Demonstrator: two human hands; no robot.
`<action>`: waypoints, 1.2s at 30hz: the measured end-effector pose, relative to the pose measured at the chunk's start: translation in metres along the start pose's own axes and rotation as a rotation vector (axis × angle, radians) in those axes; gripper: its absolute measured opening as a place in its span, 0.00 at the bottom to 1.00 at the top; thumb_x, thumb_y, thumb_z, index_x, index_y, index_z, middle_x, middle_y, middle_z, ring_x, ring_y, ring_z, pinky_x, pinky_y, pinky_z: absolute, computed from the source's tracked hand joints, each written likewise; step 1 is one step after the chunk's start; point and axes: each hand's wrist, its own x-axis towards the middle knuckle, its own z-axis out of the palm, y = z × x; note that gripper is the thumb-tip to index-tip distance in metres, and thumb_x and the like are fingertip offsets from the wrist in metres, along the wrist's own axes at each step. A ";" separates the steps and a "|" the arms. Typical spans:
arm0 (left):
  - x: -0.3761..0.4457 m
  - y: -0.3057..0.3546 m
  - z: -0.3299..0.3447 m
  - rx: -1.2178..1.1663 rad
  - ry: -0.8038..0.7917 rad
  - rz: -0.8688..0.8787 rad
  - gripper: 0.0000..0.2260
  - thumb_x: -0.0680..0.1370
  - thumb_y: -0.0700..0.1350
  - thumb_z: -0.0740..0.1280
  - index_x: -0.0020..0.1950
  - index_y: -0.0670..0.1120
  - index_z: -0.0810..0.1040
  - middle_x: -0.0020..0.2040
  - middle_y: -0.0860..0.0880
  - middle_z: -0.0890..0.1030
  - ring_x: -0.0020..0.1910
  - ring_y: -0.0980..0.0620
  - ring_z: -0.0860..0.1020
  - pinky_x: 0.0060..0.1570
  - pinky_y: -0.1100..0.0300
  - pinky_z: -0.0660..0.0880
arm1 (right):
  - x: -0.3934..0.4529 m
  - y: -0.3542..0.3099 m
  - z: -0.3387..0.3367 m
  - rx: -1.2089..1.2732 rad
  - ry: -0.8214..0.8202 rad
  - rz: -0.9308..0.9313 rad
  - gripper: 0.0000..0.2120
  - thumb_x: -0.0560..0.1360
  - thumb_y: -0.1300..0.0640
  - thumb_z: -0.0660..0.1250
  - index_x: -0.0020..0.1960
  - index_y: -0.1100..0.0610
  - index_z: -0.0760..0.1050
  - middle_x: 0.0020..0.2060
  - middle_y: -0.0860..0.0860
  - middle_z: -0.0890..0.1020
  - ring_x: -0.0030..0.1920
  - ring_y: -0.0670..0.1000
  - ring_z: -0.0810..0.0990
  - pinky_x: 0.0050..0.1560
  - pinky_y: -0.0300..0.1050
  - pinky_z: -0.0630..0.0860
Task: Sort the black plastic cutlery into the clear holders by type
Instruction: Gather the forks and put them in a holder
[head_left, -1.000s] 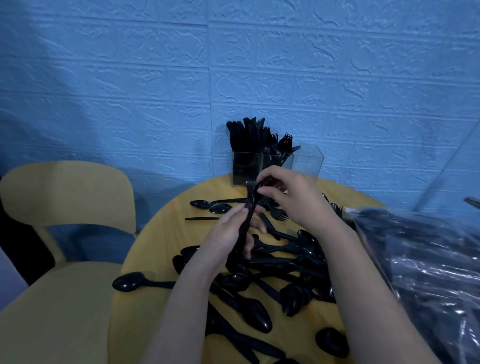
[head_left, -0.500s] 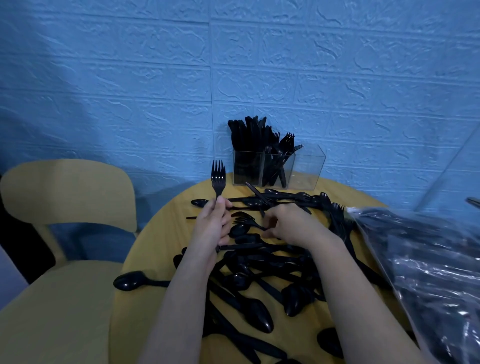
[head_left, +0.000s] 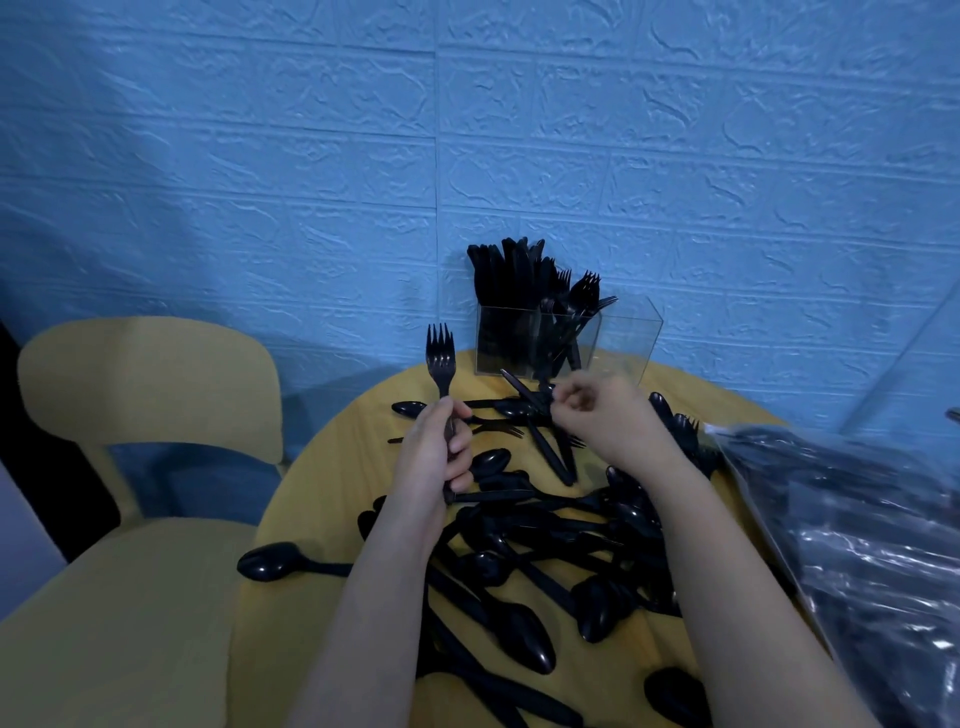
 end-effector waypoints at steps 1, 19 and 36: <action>0.000 -0.001 0.001 0.012 -0.010 -0.002 0.12 0.83 0.43 0.51 0.41 0.44 0.69 0.22 0.53 0.65 0.16 0.58 0.58 0.17 0.68 0.57 | -0.001 -0.006 -0.003 0.134 0.010 -0.006 0.03 0.75 0.59 0.67 0.44 0.52 0.76 0.36 0.48 0.79 0.38 0.46 0.77 0.42 0.39 0.74; -0.004 -0.016 0.007 0.259 -0.142 -0.046 0.20 0.81 0.60 0.51 0.55 0.48 0.74 0.28 0.53 0.65 0.20 0.60 0.58 0.18 0.68 0.55 | -0.006 -0.025 0.031 0.151 -0.114 -0.061 0.04 0.74 0.53 0.70 0.47 0.52 0.78 0.38 0.44 0.78 0.38 0.40 0.74 0.40 0.34 0.70; 0.006 -0.010 -0.005 -0.015 0.019 -0.014 0.16 0.82 0.54 0.52 0.44 0.44 0.69 0.23 0.54 0.64 0.17 0.59 0.59 0.16 0.68 0.56 | 0.026 0.003 0.048 -0.274 0.027 0.078 0.07 0.77 0.54 0.66 0.54 0.53 0.80 0.50 0.51 0.82 0.48 0.51 0.78 0.46 0.45 0.77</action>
